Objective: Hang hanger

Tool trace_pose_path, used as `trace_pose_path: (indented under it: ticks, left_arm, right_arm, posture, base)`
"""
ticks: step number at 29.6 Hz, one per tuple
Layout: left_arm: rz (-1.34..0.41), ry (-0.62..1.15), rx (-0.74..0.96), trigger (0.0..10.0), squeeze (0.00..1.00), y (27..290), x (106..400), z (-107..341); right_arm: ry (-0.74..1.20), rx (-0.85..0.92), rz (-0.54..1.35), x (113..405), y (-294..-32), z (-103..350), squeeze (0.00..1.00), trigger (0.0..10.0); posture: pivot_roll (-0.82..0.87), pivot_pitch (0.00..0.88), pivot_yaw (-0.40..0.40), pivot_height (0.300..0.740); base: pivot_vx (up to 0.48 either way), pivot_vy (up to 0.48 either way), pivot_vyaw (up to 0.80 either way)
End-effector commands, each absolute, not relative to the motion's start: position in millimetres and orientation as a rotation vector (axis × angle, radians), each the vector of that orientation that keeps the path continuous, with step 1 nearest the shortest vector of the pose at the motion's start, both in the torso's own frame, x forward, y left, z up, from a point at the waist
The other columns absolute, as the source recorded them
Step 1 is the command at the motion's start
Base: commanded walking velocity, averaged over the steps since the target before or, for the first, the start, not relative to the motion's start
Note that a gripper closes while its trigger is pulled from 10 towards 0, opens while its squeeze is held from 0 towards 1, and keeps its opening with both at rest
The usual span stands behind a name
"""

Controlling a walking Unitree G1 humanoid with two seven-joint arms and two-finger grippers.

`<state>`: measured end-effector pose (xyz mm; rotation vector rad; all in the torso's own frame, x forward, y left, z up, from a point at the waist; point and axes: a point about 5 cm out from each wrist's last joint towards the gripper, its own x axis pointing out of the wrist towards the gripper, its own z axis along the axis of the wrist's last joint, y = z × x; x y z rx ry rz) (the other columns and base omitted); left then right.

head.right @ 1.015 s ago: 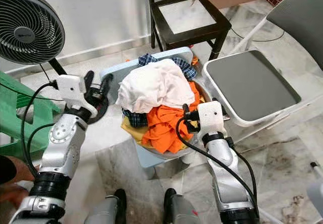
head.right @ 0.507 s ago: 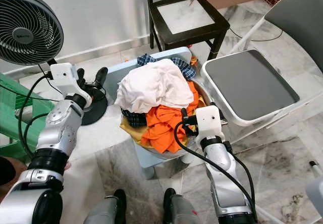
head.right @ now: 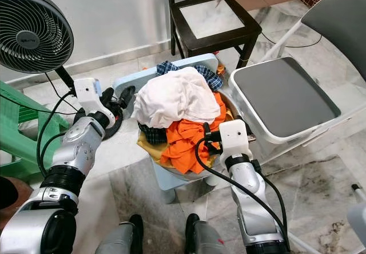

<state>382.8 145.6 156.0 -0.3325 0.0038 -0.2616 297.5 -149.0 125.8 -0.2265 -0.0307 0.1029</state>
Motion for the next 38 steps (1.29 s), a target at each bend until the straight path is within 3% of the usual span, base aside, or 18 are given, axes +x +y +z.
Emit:
trace_pose_path:
  ticks: [1, 26, 38]
  left_arm:
    - [-0.263, 0.027, -0.345, 0.0, 0.00, 148, 383, 152]
    - [-0.297, -0.039, -0.311, 0.0, 0.00, 139, 382, 158]
    - [-0.503, -0.076, -0.173, 0.0, 0.00, 101, 368, 154]
  right_arm:
    - [-0.021, -0.224, 0.105, 296, -148, 122, 0.00, 10.0]
    - [-0.021, -0.216, 0.094, 297, -150, 121, 0.00, 10.0]
    - [-0.022, -0.216, 0.093, 299, -152, 122, 0.00, 10.0]
  posture:
    - [0.09, 0.261, -0.024, 0.740]
    - [0.10, 0.257, -0.019, 0.740]
    - [0.10, 0.269, -0.027, 0.740]
  base:
    - [0.000, 0.000, 0.00]
    - [0.000, 0.000, 0.00]
    - [0.000, 0.000, 0.00]
